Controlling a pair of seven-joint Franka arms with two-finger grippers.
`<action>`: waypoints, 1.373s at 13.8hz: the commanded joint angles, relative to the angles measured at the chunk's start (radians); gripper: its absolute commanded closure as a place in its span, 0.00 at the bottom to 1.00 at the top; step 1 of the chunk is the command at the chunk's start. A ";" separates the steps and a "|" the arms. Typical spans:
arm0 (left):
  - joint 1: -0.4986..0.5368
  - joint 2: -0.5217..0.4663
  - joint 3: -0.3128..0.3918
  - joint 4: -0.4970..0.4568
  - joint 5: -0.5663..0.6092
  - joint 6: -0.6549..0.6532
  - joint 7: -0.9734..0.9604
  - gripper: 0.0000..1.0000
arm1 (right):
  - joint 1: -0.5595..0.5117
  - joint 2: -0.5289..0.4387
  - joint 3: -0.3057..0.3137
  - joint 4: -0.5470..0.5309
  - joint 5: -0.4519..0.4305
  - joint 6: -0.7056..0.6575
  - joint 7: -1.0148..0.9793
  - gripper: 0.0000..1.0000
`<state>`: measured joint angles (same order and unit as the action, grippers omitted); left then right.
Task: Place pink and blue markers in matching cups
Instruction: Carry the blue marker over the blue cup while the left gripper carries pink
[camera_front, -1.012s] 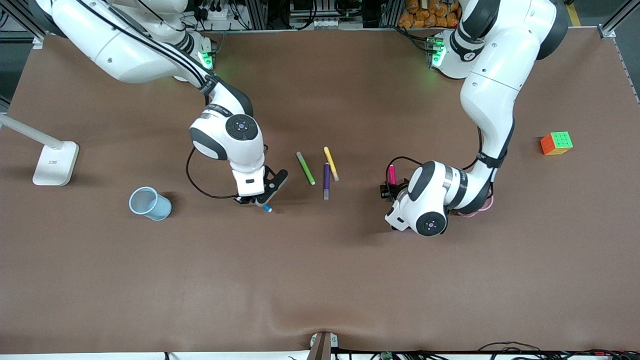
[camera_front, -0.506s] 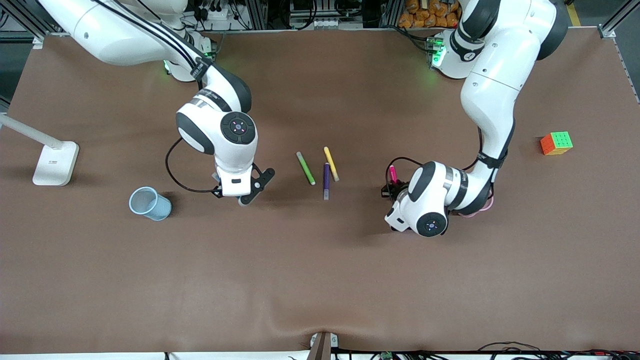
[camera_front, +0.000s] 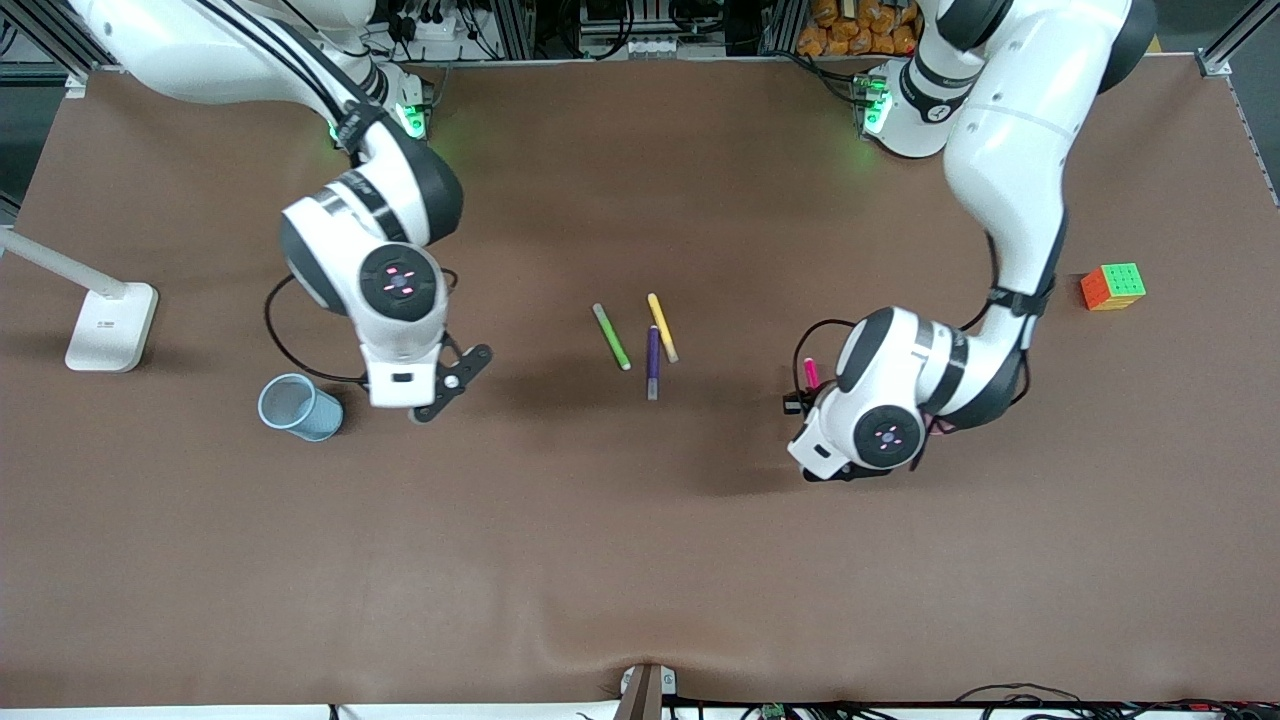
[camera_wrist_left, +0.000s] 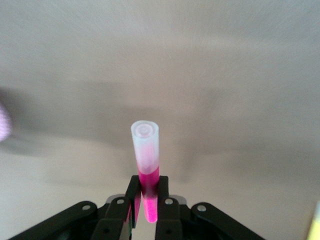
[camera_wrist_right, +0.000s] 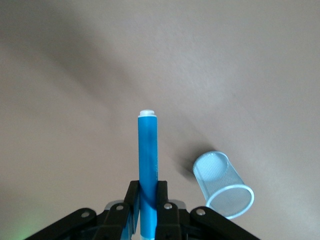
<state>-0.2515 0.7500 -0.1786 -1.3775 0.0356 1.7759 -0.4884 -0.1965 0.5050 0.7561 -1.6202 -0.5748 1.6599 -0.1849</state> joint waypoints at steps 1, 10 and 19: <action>0.000 -0.119 0.005 -0.029 0.070 -0.001 0.008 1.00 | 0.054 -0.074 -0.133 -0.009 0.062 -0.031 -0.115 1.00; 0.150 -0.307 -0.005 -0.037 0.138 -0.029 0.146 1.00 | 0.092 -0.082 -0.437 -0.004 0.101 -0.052 -0.366 1.00; 0.208 -0.423 0.007 -0.132 0.139 -0.029 0.056 1.00 | 0.091 -0.010 -0.541 -0.012 0.159 0.003 -0.363 1.00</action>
<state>-0.0681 0.3866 -0.1698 -1.4229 0.1618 1.7287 -0.4141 -0.1132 0.4820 0.2286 -1.6354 -0.4485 1.6474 -0.5406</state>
